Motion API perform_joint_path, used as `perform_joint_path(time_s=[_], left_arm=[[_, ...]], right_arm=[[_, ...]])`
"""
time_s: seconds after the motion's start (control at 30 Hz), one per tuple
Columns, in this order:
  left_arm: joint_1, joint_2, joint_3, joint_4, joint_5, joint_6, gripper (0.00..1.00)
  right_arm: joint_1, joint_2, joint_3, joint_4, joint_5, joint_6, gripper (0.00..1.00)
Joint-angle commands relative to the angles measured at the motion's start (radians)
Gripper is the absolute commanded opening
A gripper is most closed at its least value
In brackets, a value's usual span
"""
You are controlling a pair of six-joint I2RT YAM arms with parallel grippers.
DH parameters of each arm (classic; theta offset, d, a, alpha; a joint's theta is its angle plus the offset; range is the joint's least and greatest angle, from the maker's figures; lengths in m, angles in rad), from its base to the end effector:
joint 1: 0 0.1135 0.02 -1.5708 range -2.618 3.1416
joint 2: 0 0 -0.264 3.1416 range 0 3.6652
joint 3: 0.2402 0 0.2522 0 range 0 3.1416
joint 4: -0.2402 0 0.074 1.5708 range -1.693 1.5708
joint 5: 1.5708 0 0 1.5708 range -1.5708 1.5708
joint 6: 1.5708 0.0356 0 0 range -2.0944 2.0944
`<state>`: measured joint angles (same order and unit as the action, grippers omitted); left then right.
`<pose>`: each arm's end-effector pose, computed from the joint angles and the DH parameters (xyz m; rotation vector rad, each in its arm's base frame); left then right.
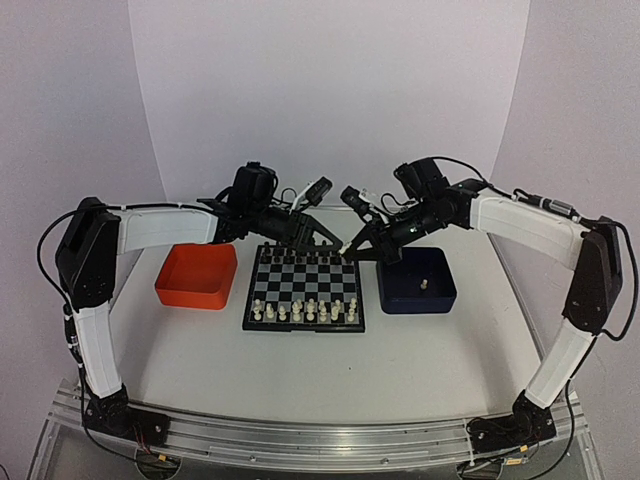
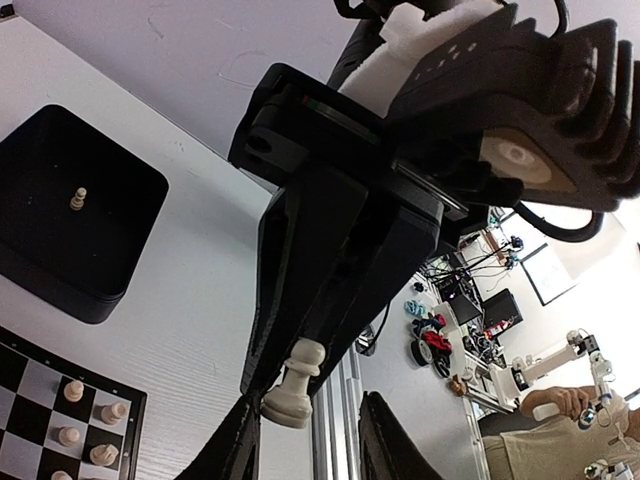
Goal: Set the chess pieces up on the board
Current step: Place the chess piece on the chessboard.
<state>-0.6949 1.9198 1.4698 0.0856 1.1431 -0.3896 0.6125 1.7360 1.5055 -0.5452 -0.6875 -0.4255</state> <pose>0.3171 -0.3065 0.2774 1.1554 1.8038 -1.7752 0.3045 0.2416 0.3053 -1.4198 1.7988 0.8965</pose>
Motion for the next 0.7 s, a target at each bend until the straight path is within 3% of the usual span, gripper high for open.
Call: perform_joint_path(time_s=[0.0, 0.13, 0.3, 0.43, 0.67], left_arm=[[-0.007, 0.009, 0.055, -0.019, 0.006, 0.026, 0.33], [-0.008, 0.009, 0.062, -0.037, -0.002, 0.04, 0.28], [-0.008, 0.004, 0.062, -0.046, -0.022, 0.047, 0.0], [-0.006, 0.0, 0.059, -0.047, -0.034, 0.051, 0.0], [0.009, -0.037, -0.002, 0.085, -0.088, 0.004, 0.0]], right_arm=[[0.006, 0.028, 0.057, 0.028, -0.04, 0.042, 0.0], [0.006, 0.038, 0.067, 0.028, -0.042, 0.053, 0.0], [0.006, 0.046, 0.07, 0.028, -0.041, 0.06, 0.0], [0.006, 0.041, 0.06, 0.029, -0.031, 0.059, 0.07], [0.007, 0.017, 0.042, 0.042, -0.013, 0.073, 0.33]])
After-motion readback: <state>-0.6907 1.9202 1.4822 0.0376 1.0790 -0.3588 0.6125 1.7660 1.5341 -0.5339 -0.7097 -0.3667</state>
